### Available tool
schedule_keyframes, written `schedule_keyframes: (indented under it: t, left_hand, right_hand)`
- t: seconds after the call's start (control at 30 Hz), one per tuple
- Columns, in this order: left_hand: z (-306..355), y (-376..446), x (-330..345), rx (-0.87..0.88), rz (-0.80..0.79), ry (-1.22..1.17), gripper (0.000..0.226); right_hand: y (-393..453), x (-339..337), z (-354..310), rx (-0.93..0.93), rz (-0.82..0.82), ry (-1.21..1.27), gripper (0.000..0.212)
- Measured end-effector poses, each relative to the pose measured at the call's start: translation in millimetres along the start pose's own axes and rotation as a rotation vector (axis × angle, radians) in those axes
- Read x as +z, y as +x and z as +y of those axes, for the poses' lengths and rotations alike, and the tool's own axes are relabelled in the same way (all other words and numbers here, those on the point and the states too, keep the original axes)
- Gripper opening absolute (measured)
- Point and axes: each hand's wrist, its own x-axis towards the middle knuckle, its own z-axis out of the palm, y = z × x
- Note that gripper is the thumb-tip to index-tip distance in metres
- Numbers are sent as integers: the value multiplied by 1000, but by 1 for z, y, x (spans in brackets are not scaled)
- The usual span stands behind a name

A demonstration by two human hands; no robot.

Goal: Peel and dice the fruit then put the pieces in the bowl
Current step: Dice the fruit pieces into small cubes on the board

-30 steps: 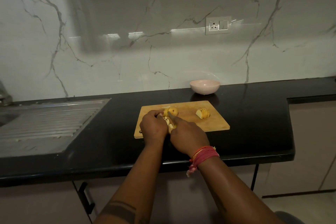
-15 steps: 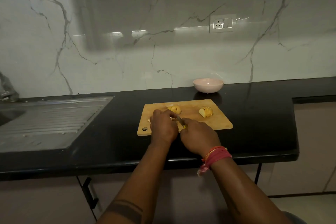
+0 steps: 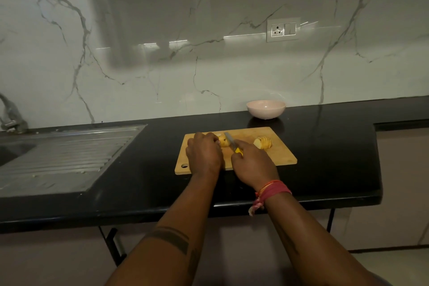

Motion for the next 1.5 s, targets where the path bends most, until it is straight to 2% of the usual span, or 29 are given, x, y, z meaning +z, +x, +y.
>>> schedule_keyframes:
  t: [0.1, 0.2, 0.27, 0.37, 0.47, 0.57, 0.63, 0.73, 0.8, 0.97, 1.1, 1.2, 1.37, 1.5]
  left_hand:
    - [9, 6, -2, 57, -34, 111, 31]
    - [16, 17, 3, 5, -250, 210, 70]
    - [18, 25, 7, -22, -361, 266, 79]
    - [18, 33, 11, 11, -383, 339, 53]
    - [16, 38, 12, 9, -334, 336, 42]
    - [8, 42, 12, -29, -295, 238, 28]
    - [0, 44, 13, -91, -290, 71, 22]
    - [-6, 46, 10, -140, -276, -115, 19]
    - [-5, 45, 8, -98, -303, -104, 21]
    - [-2, 48, 6, -7, -393, 25, 46]
    - [-1, 52, 4, -14, -413, 80, 28]
    - [-3, 53, 4, -62, -410, 88, 24]
    - [-6, 52, 7, -76, -318, 66, 26]
    - [-13, 49, 8, -92, -210, -107, 25]
  right_hand:
    - [4, 1, 5, 10, 35, 80, 47]
    - [7, 1, 10, 39, 57, 181, 45]
    - [9, 2, 13, 55, 72, 226, 46]
    - [11, 2, 14, 67, 88, 247, 47]
    - [11, 3, 16, 60, 94, 239, 47]
    - [13, 3, 17, 57, 106, 229, 46]
    - [13, 3, 18, 60, 116, 232, 46]
    - [13, 4, 19, 69, 124, 234, 47]
    - [13, 4, 19, 68, 124, 235, 47]
    - [11, 4, 19, 66, 126, 220, 47]
    - [9, 4, 17, 68, 110, 220, 47]
    - [8, 4, 16, 62, 106, 218, 46]
    - [9, 3, 15, 77, 105, 212, 46]
    - [8, 3, 15, 74, 96, 211, 46]
